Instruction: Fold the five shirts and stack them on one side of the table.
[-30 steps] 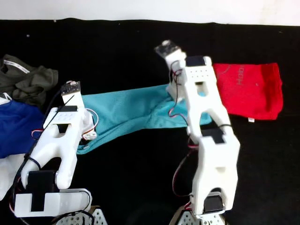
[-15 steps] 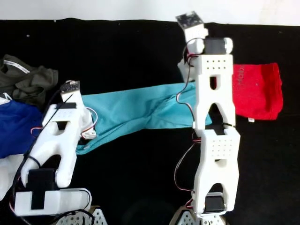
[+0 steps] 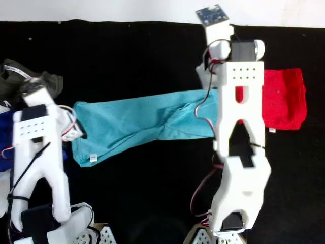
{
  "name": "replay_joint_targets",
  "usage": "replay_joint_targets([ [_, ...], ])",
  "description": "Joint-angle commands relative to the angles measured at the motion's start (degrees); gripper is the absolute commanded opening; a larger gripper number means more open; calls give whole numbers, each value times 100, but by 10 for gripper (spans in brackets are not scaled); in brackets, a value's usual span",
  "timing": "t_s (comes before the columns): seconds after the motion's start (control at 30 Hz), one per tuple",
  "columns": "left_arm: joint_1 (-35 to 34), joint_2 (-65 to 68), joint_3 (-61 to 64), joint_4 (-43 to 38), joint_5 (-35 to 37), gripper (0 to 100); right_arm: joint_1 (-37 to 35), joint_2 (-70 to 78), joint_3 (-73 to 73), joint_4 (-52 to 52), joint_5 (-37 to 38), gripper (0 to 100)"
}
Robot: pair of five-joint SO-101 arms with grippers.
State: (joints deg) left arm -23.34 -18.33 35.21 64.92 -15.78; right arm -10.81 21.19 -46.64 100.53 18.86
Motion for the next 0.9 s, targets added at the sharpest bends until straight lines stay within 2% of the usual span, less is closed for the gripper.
replay_joint_targets([
  [0.0, -75, -198, -163, -352, -53, 234, -286, -1086, 1051, 48, -26, 173],
  [0.1, -75, 127, -198, -563, -44, 236, -462, -1648, 1596, 40, -26, 173],
  [0.27, -101, 1464, -391, -1046, -53, 235, -576, -2396, 2053, 40, -26, 173],
  [0.47, -101, 2334, -1200, -1020, -70, 234, -558, -2844, 2589, 40, -26, 173],
  [0.73, 66, 2976, -1349, -1011, -53, 236, -567, -2914, 2730, 31, -26, 173],
  [0.87, 312, 3257, -1455, -510, -44, 235, -567, -3073, 2730, 48, -26, 173],
])
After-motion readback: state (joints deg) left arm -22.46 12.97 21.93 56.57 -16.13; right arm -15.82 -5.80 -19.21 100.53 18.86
